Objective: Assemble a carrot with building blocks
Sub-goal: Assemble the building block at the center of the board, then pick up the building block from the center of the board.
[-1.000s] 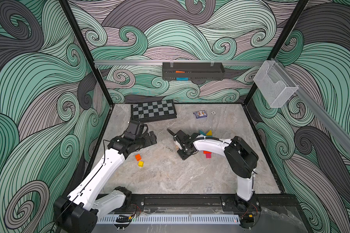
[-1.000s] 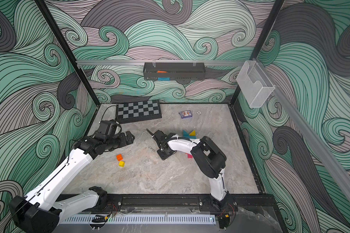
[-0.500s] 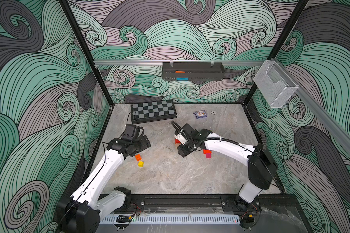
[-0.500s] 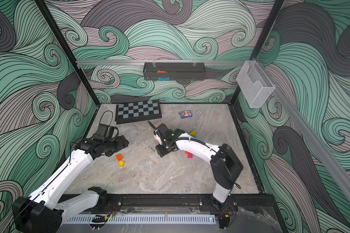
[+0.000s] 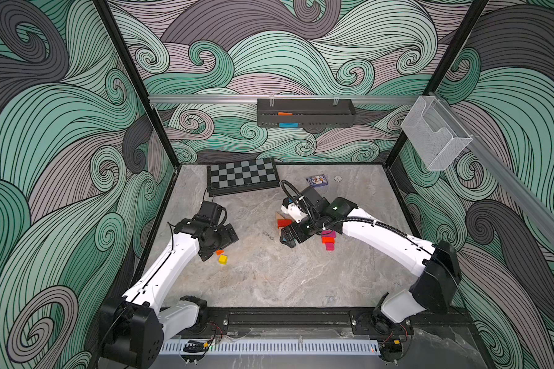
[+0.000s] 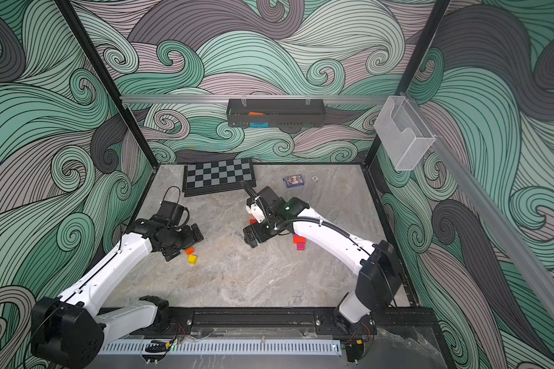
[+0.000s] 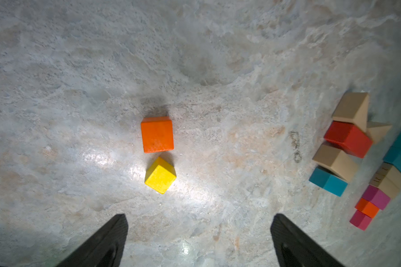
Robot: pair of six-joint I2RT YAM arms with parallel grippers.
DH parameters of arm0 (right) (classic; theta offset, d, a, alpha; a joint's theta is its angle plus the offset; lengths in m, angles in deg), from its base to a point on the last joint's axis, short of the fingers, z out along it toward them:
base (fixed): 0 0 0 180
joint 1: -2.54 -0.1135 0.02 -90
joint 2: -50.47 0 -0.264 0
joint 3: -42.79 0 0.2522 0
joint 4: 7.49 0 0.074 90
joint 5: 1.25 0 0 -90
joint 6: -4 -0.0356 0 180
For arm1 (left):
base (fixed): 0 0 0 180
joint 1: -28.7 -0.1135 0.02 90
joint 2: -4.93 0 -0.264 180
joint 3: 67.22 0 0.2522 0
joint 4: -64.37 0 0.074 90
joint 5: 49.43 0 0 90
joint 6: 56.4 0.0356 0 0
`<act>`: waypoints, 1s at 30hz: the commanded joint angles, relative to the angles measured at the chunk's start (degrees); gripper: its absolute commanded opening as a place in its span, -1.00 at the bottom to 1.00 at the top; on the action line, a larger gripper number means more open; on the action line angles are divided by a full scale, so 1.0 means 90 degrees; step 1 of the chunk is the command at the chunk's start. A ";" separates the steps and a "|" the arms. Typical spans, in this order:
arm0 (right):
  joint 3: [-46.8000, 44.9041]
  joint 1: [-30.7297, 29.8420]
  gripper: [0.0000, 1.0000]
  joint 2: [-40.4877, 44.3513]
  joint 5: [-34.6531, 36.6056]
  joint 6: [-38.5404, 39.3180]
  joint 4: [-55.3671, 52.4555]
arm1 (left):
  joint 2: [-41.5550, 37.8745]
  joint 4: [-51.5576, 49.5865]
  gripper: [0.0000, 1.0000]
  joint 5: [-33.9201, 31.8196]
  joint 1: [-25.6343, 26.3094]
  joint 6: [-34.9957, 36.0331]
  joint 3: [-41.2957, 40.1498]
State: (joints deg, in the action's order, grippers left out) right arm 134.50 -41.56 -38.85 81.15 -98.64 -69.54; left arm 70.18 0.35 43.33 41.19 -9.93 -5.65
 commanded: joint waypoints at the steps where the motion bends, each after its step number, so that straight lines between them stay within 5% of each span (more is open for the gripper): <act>1: 0.0085 0.0092 0.97 0.0218 -0.0148 -0.0001 -0.0220 | -0.0023 0.0052 0.87 -0.0065 -0.0065 -0.0042 -0.0092; 9: -0.0126 0.0154 0.97 0.0408 -0.0113 -0.0051 -0.0215 | 0.0661 0.0420 0.72 -0.0201 -0.0201 0.0171 -0.0271; 30: -0.0224 0.0222 0.97 0.0610 -0.0017 -0.0067 -0.0220 | 0.2596 0.0966 -0.12 -0.0650 -0.0695 0.0569 0.0134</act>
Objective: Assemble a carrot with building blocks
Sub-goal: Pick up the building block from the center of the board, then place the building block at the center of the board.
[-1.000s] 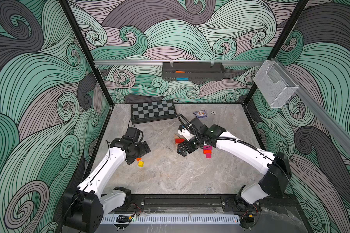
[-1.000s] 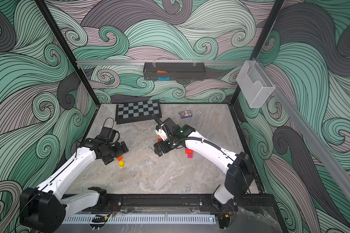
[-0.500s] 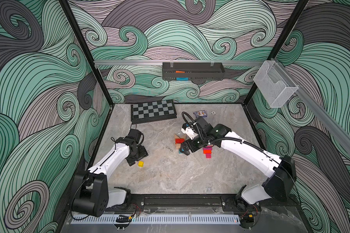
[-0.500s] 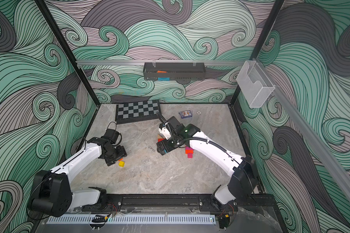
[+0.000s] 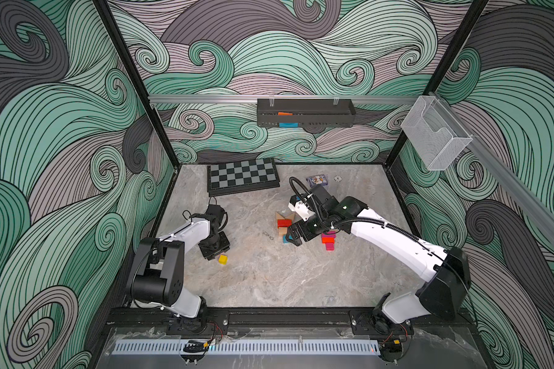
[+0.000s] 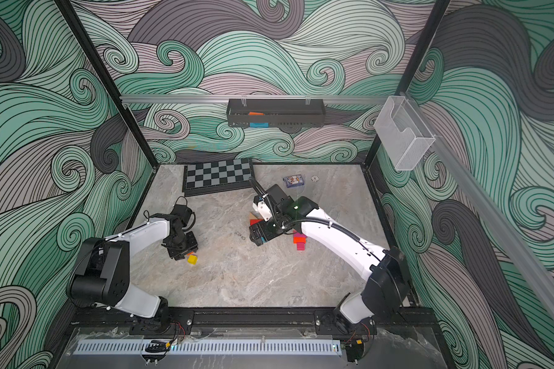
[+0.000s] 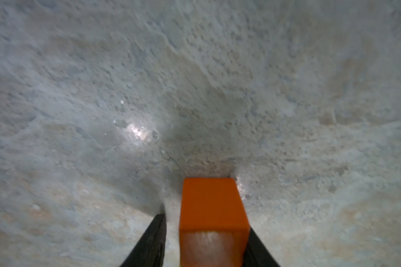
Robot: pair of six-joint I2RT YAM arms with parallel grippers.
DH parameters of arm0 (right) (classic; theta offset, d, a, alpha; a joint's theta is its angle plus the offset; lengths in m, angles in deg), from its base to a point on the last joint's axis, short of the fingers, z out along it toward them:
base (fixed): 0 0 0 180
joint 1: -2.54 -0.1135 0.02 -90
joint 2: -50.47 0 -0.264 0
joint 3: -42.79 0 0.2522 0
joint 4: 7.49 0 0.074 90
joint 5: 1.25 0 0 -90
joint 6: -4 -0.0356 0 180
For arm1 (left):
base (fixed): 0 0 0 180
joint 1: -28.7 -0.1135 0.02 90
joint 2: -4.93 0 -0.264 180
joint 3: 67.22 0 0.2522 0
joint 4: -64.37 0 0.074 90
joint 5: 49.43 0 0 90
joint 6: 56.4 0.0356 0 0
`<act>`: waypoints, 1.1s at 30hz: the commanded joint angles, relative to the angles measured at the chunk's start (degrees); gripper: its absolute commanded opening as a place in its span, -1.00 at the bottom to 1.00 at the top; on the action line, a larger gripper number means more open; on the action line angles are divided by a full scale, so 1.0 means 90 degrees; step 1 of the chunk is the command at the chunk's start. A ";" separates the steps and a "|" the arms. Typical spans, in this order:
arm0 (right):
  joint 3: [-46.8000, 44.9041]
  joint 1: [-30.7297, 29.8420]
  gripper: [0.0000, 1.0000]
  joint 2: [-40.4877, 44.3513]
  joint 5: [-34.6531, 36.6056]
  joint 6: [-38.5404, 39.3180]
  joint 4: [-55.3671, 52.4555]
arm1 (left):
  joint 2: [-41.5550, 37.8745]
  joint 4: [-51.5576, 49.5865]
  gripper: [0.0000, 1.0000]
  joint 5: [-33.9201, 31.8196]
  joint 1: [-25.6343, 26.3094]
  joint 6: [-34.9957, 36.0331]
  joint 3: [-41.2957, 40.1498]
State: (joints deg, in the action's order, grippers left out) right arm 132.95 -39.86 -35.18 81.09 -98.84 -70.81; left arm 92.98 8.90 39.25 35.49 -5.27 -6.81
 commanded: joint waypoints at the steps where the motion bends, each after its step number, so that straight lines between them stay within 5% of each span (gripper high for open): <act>1: -0.0061 0.0038 0.97 0.0210 -0.0013 -0.0048 -0.0079 | 0.0079 0.0038 -0.14 -0.0196 -0.0061 0.0052 0.0263; 13: -0.0092 0.0057 0.97 0.0450 0.0123 -0.0114 -0.0083 | -0.0182 -0.0312 -0.68 0.0088 0.0169 0.0257 0.0568; 19: -0.0163 0.0181 0.97 0.0883 0.0178 -0.0230 -0.0089 | -0.0414 -0.0560 -0.70 0.0467 0.1612 0.0066 0.1321; 26: -0.0323 0.0300 0.97 0.1382 0.0276 -0.0296 -0.0206 | 0.0636 -0.0237 -0.71 0.0652 0.3447 -0.0669 0.2141; 33: -0.0592 0.0330 0.97 0.1789 0.0304 -0.0408 -0.0254 | 0.1811 -0.0035 -0.75 0.0789 0.4382 -0.0854 0.3035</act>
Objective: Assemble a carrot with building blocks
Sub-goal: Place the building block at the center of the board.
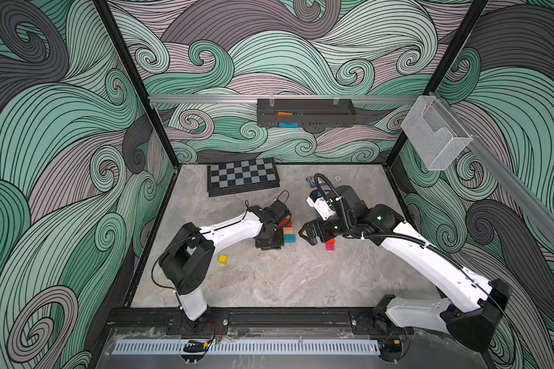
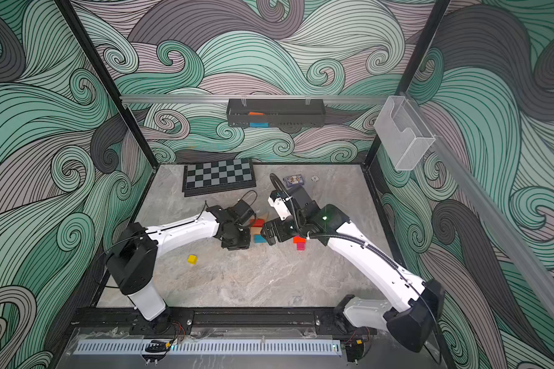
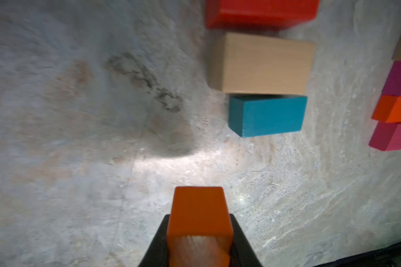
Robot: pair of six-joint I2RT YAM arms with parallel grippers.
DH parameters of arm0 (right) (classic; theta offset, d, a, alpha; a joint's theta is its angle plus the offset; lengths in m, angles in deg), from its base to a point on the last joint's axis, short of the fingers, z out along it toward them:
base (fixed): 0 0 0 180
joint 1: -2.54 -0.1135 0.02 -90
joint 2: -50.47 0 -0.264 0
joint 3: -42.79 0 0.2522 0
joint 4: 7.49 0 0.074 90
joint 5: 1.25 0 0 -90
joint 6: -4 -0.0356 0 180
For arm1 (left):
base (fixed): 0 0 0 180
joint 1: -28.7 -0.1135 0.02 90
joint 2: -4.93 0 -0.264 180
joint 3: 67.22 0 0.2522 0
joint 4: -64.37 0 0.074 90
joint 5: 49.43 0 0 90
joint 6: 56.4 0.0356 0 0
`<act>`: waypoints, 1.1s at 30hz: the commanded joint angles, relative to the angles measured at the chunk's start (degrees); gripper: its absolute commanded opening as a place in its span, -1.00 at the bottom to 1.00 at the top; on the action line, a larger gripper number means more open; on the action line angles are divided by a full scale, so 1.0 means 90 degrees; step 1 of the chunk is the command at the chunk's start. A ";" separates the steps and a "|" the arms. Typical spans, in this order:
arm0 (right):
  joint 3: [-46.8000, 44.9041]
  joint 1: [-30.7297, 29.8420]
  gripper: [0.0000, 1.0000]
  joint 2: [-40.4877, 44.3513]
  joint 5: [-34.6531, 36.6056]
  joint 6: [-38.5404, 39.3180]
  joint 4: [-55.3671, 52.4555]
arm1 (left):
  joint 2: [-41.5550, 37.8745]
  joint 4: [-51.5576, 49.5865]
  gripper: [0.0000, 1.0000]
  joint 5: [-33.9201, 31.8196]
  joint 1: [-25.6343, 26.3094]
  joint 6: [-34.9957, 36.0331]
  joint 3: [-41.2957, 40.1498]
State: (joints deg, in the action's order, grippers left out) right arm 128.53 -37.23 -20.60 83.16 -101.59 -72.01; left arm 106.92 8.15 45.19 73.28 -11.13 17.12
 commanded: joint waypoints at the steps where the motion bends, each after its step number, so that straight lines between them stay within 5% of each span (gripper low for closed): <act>1: -0.0124 0.0044 0.97 0.0206 0.0067 -0.0103 -0.0137 | 0.0376 0.0077 -0.75 0.0147 0.0244 -0.0214 0.0449; 14: -0.0360 0.0074 0.97 0.0620 0.0114 -0.0064 -0.0260 | 0.1193 0.0120 -0.65 -0.0063 0.0514 -0.0206 0.0906; 21: -0.0389 0.0131 0.97 0.0690 0.0091 0.0000 -0.0258 | 0.1460 0.0208 -0.41 -0.0093 0.0535 -0.0187 0.1004; 29: -0.0430 0.0180 0.97 0.0711 0.0018 0.0044 -0.0258 | 0.1321 0.0103 0.23 -0.0286 0.0535 -0.0206 0.0976; 33: -0.0412 0.0187 0.97 0.0724 -0.0026 0.0061 -0.0258 | 0.1021 -0.0119 0.29 -0.0460 0.0527 -0.0254 0.0897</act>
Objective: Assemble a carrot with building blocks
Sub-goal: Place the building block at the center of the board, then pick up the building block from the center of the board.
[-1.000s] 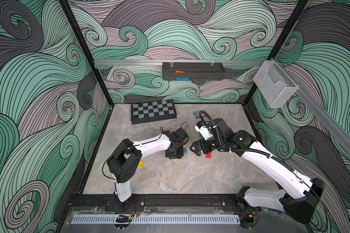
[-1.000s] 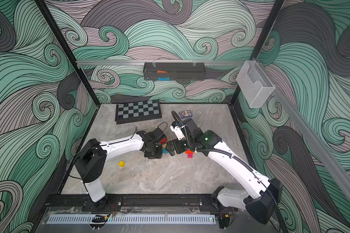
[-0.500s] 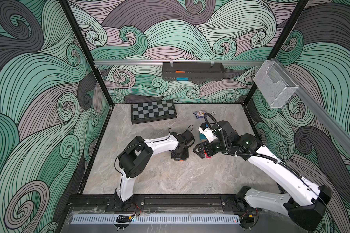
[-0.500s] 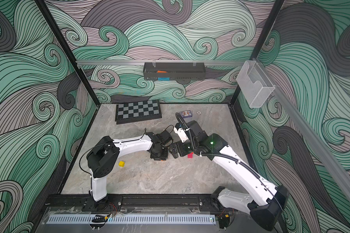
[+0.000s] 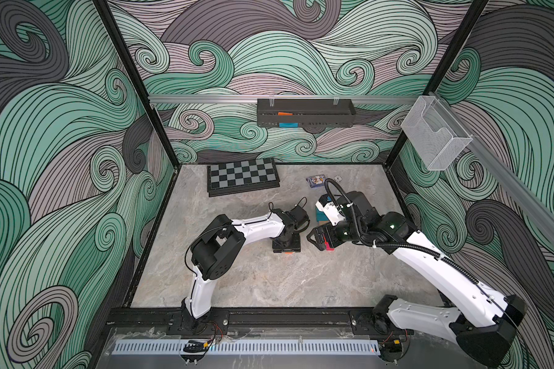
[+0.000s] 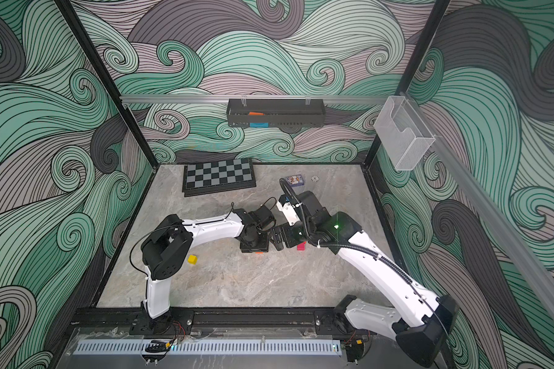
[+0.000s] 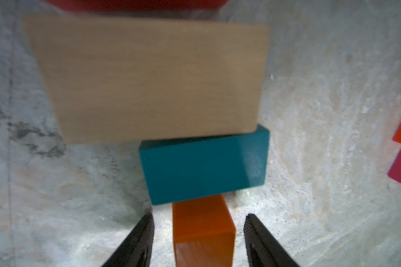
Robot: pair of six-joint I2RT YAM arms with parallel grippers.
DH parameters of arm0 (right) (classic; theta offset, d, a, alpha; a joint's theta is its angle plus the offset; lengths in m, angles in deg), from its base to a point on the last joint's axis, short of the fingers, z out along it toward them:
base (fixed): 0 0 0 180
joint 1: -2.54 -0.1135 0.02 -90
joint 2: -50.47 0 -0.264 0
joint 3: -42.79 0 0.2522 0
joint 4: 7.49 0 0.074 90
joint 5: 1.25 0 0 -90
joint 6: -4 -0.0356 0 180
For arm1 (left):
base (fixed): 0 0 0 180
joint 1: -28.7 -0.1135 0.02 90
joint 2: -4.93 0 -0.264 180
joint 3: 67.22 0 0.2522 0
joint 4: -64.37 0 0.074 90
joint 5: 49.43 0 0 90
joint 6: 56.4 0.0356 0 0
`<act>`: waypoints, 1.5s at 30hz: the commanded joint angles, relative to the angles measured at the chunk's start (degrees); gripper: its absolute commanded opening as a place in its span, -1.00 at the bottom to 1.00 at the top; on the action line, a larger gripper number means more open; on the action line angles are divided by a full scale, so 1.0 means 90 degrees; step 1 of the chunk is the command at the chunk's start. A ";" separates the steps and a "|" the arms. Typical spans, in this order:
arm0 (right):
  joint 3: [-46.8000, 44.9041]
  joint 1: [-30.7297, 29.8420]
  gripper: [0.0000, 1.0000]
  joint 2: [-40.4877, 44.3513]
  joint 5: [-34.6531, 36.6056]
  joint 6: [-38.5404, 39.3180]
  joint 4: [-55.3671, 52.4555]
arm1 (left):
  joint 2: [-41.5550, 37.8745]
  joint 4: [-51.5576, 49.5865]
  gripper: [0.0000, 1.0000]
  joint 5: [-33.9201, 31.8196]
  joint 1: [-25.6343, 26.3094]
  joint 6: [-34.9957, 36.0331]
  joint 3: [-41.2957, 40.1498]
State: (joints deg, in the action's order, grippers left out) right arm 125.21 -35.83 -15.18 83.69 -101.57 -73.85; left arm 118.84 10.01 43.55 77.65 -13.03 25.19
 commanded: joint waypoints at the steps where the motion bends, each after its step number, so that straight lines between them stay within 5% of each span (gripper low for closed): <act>1: -0.0034 0.0030 0.97 0.0121 -0.0077 0.0067 -0.0067 | -0.0466 -0.0408 0.30 -0.0358 0.0049 -0.0043 -0.0032; 8: 0.0157 0.0044 0.97 0.0123 -0.0091 0.0215 -0.0304 | -0.2255 -0.1548 0.31 -0.0646 -0.0389 -0.0312 -0.0860; 17: -0.0060 0.0064 0.97 0.0077 -0.0377 0.0280 -0.0213 | -0.4572 -0.0834 0.33 -0.1042 -0.1987 -0.1618 -0.3352; 29: -0.0119 0.0074 0.97 -0.0003 -0.0468 0.0386 -0.0116 | -0.4365 -0.0185 0.32 -0.1055 -0.3494 -0.2062 -0.3834; 35: -0.0134 0.0108 0.97 -0.0039 -0.0474 0.0438 -0.0125 | -0.3699 -0.0149 0.26 -0.0259 -0.3642 -0.2086 -0.3770; 45: -0.0159 0.0162 0.97 -0.0109 -0.0516 0.0463 -0.0120 | -0.4060 -0.0101 0.17 -0.0371 -0.3664 -0.2468 -0.4304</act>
State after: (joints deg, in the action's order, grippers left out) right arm 124.25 -34.70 -16.01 80.24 -98.40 -75.44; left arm 81.29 10.67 38.48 44.93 -33.91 -11.53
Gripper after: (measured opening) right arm 0.986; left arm 0.592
